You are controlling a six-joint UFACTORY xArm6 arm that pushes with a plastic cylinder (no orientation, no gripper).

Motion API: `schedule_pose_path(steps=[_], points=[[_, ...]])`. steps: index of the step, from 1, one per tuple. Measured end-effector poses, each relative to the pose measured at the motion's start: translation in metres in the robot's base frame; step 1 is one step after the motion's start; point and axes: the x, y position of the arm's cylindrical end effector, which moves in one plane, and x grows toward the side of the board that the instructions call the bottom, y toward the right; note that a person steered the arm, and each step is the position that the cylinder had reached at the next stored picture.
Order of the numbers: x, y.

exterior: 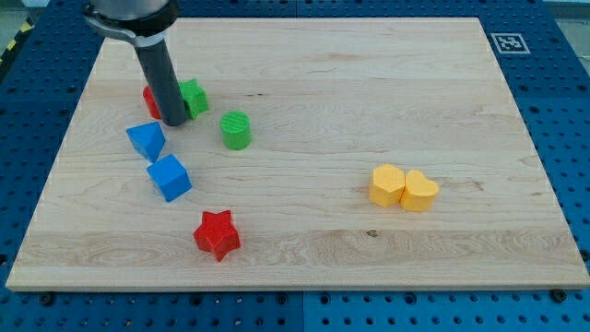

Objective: Move the green blocks diagonal to blue triangle

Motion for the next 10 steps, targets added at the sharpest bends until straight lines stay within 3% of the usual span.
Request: schedule_pose_path(steps=[1, 2, 4, 5, 7, 9, 10], points=[[-0.005, -0.003], [-0.051, 0.0], [-0.058, 0.117], [-0.05, 0.119], [0.019, 0.054], [0.079, 0.054], [0.042, 0.073]])
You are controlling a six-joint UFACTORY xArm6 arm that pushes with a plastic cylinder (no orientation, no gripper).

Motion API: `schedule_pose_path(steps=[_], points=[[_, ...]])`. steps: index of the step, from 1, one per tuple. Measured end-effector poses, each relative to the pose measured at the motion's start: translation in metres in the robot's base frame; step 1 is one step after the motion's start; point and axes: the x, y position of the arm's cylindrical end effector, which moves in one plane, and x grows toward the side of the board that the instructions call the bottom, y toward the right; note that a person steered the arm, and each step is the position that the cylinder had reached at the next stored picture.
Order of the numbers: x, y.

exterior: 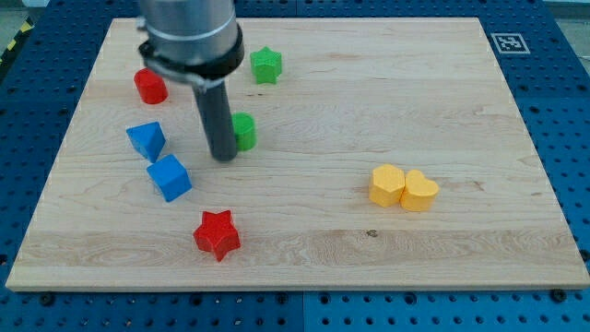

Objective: Move the green blocks diagonal to blue triangle

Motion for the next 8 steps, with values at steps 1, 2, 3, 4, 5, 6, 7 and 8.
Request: schedule_pose_path(steps=[1, 2, 3, 4, 5, 6, 7, 8], points=[[-0.034, 0.018], [-0.042, 0.024], [0.004, 0.045], [-0.004, 0.077], [-0.05, 0.07], [-0.067, 0.066], [-0.019, 0.065], [-0.035, 0.039]])
